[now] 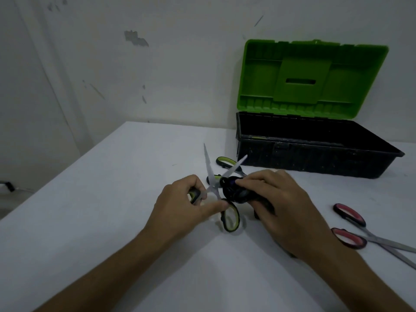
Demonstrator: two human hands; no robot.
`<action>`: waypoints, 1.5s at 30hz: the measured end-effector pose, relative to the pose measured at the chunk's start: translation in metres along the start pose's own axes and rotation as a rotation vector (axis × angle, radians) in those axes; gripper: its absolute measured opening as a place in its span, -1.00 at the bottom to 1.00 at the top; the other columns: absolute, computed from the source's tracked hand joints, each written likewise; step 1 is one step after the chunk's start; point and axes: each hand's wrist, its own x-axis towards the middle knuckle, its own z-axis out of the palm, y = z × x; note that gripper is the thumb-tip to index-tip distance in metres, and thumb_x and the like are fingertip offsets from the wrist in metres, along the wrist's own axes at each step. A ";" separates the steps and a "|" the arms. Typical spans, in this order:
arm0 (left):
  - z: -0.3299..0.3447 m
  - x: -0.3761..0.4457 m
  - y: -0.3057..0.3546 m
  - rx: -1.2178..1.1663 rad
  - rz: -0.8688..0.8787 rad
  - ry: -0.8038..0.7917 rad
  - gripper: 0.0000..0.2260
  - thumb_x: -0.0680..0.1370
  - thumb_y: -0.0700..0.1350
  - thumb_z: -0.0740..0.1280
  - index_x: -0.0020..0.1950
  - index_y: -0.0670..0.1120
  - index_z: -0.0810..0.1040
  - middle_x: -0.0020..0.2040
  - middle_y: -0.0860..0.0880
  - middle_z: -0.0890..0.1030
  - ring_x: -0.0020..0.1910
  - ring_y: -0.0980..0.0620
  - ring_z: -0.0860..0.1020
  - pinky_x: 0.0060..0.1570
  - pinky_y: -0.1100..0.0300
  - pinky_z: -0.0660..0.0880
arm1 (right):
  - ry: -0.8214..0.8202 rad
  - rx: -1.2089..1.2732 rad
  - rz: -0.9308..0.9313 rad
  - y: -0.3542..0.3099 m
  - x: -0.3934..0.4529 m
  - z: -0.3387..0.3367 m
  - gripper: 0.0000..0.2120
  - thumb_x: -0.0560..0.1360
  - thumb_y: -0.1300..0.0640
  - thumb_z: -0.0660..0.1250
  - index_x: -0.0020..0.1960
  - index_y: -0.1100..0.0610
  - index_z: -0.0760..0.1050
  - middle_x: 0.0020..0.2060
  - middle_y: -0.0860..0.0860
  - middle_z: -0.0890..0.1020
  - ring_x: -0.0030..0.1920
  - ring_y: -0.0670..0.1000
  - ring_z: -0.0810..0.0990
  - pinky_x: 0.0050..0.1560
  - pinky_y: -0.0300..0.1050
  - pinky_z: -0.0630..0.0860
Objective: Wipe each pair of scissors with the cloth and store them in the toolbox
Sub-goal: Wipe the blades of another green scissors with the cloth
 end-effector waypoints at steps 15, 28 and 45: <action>0.007 -0.005 0.004 -0.239 -0.131 -0.130 -0.58 0.43 -0.12 0.47 0.07 0.11 0.26 -0.35 0.07 0.57 -0.42 0.10 0.46 -0.37 0.21 0.44 | 0.275 0.007 0.018 0.006 -0.005 -0.003 -0.64 0.50 0.18 0.31 0.28 0.17 0.53 0.10 0.03 0.60 0.02 0.00 0.52 0.10 -0.32 0.41; 0.007 -0.010 0.009 -0.146 0.001 -0.225 -0.60 0.49 -0.09 0.41 0.06 0.16 0.19 -0.46 0.13 0.50 -0.52 0.17 0.37 -0.42 0.32 0.37 | 0.265 0.044 -0.060 0.001 -0.004 0.001 -0.64 0.53 0.17 0.28 0.31 0.18 0.50 0.15 0.07 0.59 0.11 0.03 0.53 0.20 -0.29 0.38; 0.009 -0.014 0.006 -0.159 0.033 -0.396 -0.58 0.48 -0.22 0.41 0.07 0.07 0.19 -0.51 0.10 0.40 -0.53 0.12 0.29 -0.49 0.30 0.31 | 0.310 -0.255 0.163 0.030 -0.001 -0.005 -0.56 0.48 0.39 0.37 0.32 0.11 0.54 0.16 0.14 0.53 -0.01 0.17 0.50 -0.22 0.02 0.60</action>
